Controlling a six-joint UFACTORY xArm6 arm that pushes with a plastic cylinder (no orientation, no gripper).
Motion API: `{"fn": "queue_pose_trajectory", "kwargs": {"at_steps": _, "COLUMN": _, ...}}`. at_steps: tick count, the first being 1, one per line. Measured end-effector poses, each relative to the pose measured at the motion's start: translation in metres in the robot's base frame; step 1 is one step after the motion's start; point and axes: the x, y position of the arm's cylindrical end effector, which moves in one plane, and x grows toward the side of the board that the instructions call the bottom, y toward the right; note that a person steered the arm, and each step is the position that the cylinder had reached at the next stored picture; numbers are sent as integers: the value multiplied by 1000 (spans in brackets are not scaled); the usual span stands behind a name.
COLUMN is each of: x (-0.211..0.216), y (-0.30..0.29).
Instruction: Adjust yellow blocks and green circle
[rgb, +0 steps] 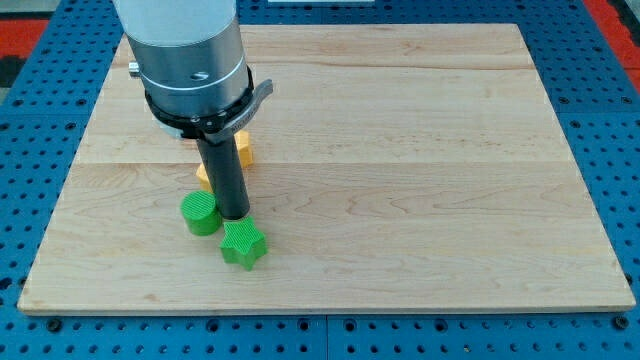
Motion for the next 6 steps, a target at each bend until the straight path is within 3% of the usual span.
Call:
{"fn": "queue_pose_trajectory", "kwargs": {"at_steps": 2, "x": -1, "y": 7}}
{"fn": "queue_pose_trajectory", "kwargs": {"at_steps": 3, "x": -6, "y": 64}}
{"fn": "queue_pose_trajectory", "kwargs": {"at_steps": 4, "x": -51, "y": 104}}
{"fn": "queue_pose_trajectory", "kwargs": {"at_steps": 6, "x": -186, "y": 114}}
